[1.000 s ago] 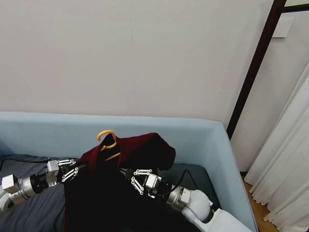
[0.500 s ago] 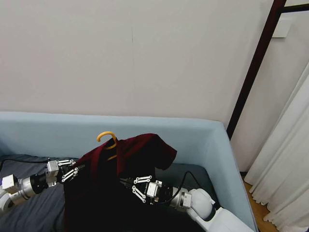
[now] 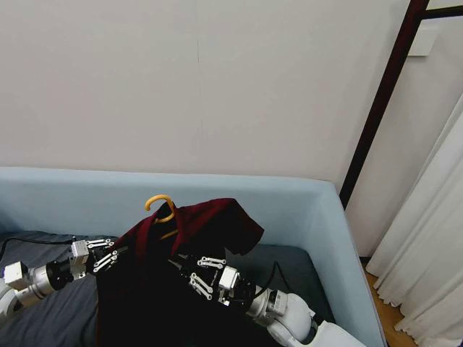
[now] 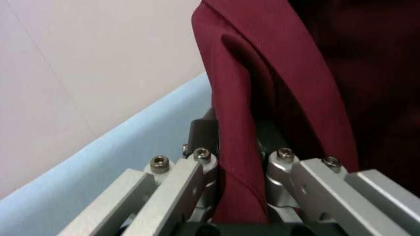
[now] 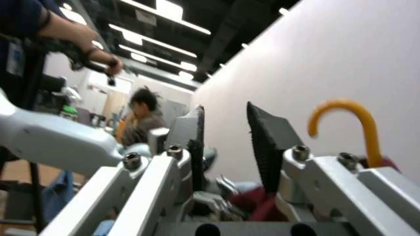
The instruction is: Pick up the clothes from the sofa and hang them on the clothes hanger.
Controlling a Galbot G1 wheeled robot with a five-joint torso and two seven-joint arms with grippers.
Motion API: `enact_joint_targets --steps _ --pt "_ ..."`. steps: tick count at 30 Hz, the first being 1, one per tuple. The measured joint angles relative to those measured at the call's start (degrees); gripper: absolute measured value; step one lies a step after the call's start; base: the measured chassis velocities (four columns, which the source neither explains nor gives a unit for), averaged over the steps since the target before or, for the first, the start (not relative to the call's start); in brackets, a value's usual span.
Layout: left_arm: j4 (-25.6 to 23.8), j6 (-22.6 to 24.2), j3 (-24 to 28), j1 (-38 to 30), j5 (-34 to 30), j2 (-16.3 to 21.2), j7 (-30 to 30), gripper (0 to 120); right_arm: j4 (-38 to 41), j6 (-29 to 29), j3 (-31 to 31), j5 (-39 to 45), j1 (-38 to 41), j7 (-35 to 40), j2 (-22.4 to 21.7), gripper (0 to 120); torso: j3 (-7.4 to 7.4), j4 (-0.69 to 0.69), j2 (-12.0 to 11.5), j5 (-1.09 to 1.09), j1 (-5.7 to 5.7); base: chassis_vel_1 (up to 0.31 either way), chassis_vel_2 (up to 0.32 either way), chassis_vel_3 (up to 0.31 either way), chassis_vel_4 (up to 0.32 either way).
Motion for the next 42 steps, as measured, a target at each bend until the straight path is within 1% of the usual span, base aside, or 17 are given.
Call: enact_joint_targets --steps 2,5,6,8,9,12,13,15,16,18,20,23,24,26,34,36,42 --pt "0.08 -0.01 -0.15 -0.02 0.00 -0.04 0.00 7 2.82 -0.34 0.65 0.71 0.12 -3.00 -1.62 41 0.00 0.00 0.00 0.00 0.00 0.000 0.000 0.000 0.000" --pt "0.08 -0.02 -0.21 -0.07 0.01 -0.09 0.00 7 3.48 -0.46 1.20 -0.27 0.14 -4.26 -2.42 47 0.00 -0.01 0.00 0.00 0.00 0.000 0.000 0.000 0.000" --pt "0.07 -0.02 -0.21 -0.15 0.00 -0.12 0.01 7 3.61 -0.60 1.83 -0.94 0.13 -4.49 -2.89 52 0.00 0.00 0.00 0.00 0.00 0.000 0.000 0.000 0.000" --pt "-0.02 -0.02 -0.20 -0.28 -0.07 -0.12 0.06 7 3.84 -2.47 3.31 -1.98 0.28 -1.49 -3.49 62 0.00 -0.01 0.00 0.01 0.00 0.000 0.000 0.000 0.000" --pt "-0.02 -0.02 -0.20 -0.28 -0.07 -0.12 0.06 7 3.84 -2.47 3.31 -1.98 0.28 -1.49 -3.49 62 0.00 -0.01 0.00 0.01 0.00 0.000 0.000 0.000 0.000" --pt "-0.18 -0.02 -0.14 -0.37 -0.30 0.02 0.54 7 3.75 -7.21 6.84 -4.22 2.04 5.54 -5.36 76 0.00 0.00 0.00 0.02 0.00 0.000 0.000 0.000 0.000" --pt "-0.18 -0.02 -0.14 -0.37 -0.30 0.02 0.54 7 3.75 -7.21 6.84 -4.22 2.04 5.54 -5.36 76 0.00 0.00 0.00 0.02 0.00 0.000 0.000 0.000 0.000" --pt "-0.23 -0.02 -0.14 -0.38 -0.55 0.23 1.03 7 2.97 -10.57 9.02 -3.62 3.86 5.52 -7.70 86 0.00 -0.01 0.00 0.00 0.00 0.000 0.000 0.000 0.000" --pt "-0.25 -0.02 -0.14 -0.38 -0.59 0.32 1.23 7 2.63 -11.25 9.51 -2.99 4.50 4.97 -8.43 87 0.00 -0.01 0.00 0.00 0.00 0.000 0.000 0.000 0.000" --pt "-0.34 -0.03 -0.13 -0.21 -0.65 0.72 2.13 7 0.52 -12.97 10.36 1.34 7.29 0.98 -11.08 97 0.00 -0.02 0.00 0.02 0.00 0.000 0.000 0.000 0.000" --pt "-0.36 -0.02 -0.12 -0.13 -0.65 0.85 2.51 7 -0.40 -13.31 10.45 3.15 8.36 -1.04 -11.89 98 0.01 -0.01 -0.01 0.01 0.00 0.000 0.000 0.000 0.000" --pt "-0.34 -0.03 0.15 0.03 -0.64 1.54 4.01 7 -5.15 -14.21 10.31 7.21 12.24 -10.12 -14.13 100 0.00 0.00 0.00 0.01 0.00 0.000 0.000 0.000 0.000" --pt "-0.34 -0.03 0.15 0.03 -0.64 1.54 4.01 7 -5.15 -14.21 10.31 7.21 12.24 -10.12 -14.13 100 0.00 0.00 0.00 0.01 0.00 0.000 0.000 0.000 0.000" --pt "-0.33 0.07 0.57 0.14 -0.63 2.15 5.05 7 -8.30 -14.46 9.28 7.56 14.79 -14.79 -14.95 100 0.01 -0.01 -0.01 0.01 0.00 0.000 0.000 0.000 0.000" --pt "-0.93 1.44 2.94 -0.11 0.27 4.77 9.15 7 -17.17 -15.94 5.57 1.03 22.53 -27.53 -16.21 100 0.01 0.00 -0.01 0.01 0.00 0.000 0.000 0.000 0.000" --pt "-1.01 1.52 3.18 -0.25 0.27 4.91 9.19 7 -17.52 -16.23 5.25 0.80 22.88 -28.22 -16.19 100 0.01 0.00 -0.01 0.01 0.00 0.000 0.000 0.000 0.000" --pt "-1.72 1.80 6.33 -2.41 0.26 6.04 9.02 7 -19.61 -20.44 2.19 1.13 26.10 -35.39 -14.53 100 0.01 -0.01 -0.01 0.00 0.00 0.000 0.000 0.000 0.000"
